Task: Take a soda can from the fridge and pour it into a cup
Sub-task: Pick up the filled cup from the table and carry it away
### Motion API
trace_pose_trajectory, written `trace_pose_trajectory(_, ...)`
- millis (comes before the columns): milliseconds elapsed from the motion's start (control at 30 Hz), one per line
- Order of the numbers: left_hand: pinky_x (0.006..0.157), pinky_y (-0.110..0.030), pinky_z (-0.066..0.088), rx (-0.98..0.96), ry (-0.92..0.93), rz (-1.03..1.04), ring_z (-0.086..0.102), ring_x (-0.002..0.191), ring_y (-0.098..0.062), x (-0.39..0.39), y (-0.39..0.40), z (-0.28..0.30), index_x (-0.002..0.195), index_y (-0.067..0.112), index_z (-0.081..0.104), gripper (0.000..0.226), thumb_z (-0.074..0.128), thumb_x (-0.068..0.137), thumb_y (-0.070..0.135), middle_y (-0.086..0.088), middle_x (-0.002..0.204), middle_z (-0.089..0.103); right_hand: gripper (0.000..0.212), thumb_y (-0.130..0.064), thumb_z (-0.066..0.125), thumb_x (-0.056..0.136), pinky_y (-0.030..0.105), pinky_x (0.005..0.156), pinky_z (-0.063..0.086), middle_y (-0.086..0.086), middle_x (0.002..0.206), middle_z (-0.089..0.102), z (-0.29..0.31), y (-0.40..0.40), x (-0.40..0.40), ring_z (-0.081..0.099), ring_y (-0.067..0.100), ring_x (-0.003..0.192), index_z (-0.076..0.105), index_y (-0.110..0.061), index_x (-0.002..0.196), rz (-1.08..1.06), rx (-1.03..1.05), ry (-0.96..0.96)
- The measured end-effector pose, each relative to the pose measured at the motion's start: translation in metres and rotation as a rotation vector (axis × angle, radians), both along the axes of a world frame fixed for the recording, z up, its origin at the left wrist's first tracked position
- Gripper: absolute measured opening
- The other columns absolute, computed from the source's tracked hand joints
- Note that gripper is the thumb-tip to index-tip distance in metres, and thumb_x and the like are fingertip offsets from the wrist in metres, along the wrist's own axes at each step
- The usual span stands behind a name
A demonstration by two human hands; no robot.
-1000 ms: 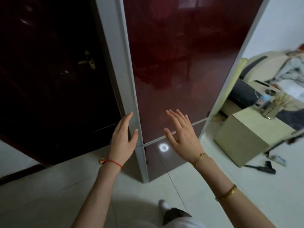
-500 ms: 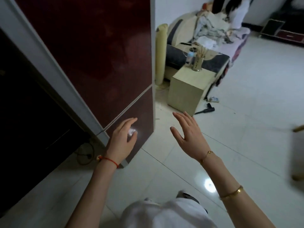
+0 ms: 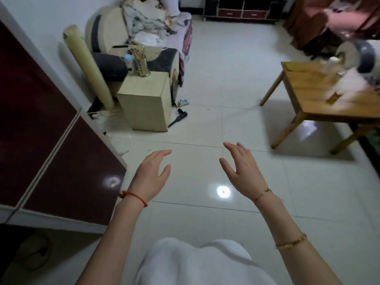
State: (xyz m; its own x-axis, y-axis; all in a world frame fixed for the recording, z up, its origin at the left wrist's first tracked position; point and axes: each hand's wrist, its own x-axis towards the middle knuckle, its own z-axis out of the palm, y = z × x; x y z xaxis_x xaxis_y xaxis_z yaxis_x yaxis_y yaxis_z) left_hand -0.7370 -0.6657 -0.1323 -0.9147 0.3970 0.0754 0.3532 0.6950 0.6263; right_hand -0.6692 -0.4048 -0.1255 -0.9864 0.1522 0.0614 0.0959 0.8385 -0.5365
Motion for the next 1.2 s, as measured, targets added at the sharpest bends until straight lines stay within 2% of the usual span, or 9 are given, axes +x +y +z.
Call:
trace_pose_trajectory(167, 0.109, -0.029, 0.038, 0.046, 0.036, -0.132, 0.051, 0.126, -0.015, 0.006, 0.110, 0.004, 0.134, 0.016, 0.055, 0.040, 0.058, 0.094, 0.015, 0.001, 0.134, 0.057, 0.051, -0.039, 0.043, 0.099, 0.040, 0.120, 0.023, -0.005, 0.148, 0.044, 0.008, 0.098, 0.050, 0.022, 0.021, 0.147, 0.039, -0.017, 0.145, -0.141, 0.019, 0.027)
trace_pose_trajectory(333, 0.110, -0.029, 0.037, 0.082, 0.060, -0.259, 0.049, 0.127, -0.013, 0.015, 0.211, 0.005, 0.136, 0.018, 0.053, 0.041, 0.057, 0.095, 0.017, 0.003, 0.134, 0.056, 0.051, -0.042, 0.042, 0.099, 0.035, 0.120, 0.022, -0.005, 0.148, 0.043, 0.010, 0.186, 0.097, 0.022, 0.018, 0.146, 0.038, -0.019, 0.145, -0.277, 0.051, 0.030)
trace_pose_trajectory(500, 0.111, -0.034, 0.039, 0.081, 0.061, -0.367, 0.049, 0.129, -0.015, 0.020, 0.288, 0.004, 0.137, 0.017, 0.051, 0.042, 0.057, 0.095, 0.017, 0.001, 0.135, 0.056, 0.053, -0.044, 0.039, 0.099, 0.040, 0.121, 0.021, -0.002, 0.148, 0.042, 0.006, 0.249, 0.128, 0.023, 0.019, 0.146, 0.037, -0.019, 0.146, -0.416, 0.034, 0.013)
trace_pose_trajectory(600, 0.110, -0.031, 0.038, 0.060, 0.060, -0.436, 0.049, 0.128, -0.016, 0.017, 0.328, 0.003, 0.137, 0.017, 0.051, 0.042, 0.057, 0.095, 0.017, 0.001, 0.135, 0.056, 0.052, -0.042, 0.040, 0.099, 0.041, 0.121, 0.021, -0.003, 0.149, 0.041, 0.002, 0.276, 0.138, 0.020, 0.018, 0.147, 0.036, -0.020, 0.146, -0.496, 0.004, 0.014)
trace_pose_trajectory(900, 0.112, -0.035, 0.039, 0.047, 0.055, -0.572, 0.048, 0.130, -0.016, -0.019, 0.460, -0.002, 0.138, 0.015, 0.051, 0.043, 0.057, 0.095, 0.017, 0.000, 0.137, 0.055, 0.052, -0.042, 0.040, 0.100, 0.042, 0.122, 0.020, -0.004, 0.151, 0.038, -0.019, 0.372, 0.134, 0.017, 0.016, 0.148, 0.035, -0.021, 0.147, -0.673, -0.037, -0.016)
trace_pose_trajectory(1200, 0.110, -0.031, 0.039, 0.067, 0.055, -0.663, 0.048, 0.129, -0.015, -0.082, 0.626, 0.013, 0.138, 0.018, 0.050, 0.044, 0.057, 0.095, 0.018, 0.001, 0.137, 0.055, 0.052, -0.042, 0.041, 0.099, 0.038, 0.122, 0.019, -0.003, 0.151, 0.038, -0.001, 0.517, 0.083, 0.018, 0.016, 0.147, 0.035, -0.022, 0.147, -0.748, -0.043, -0.020)
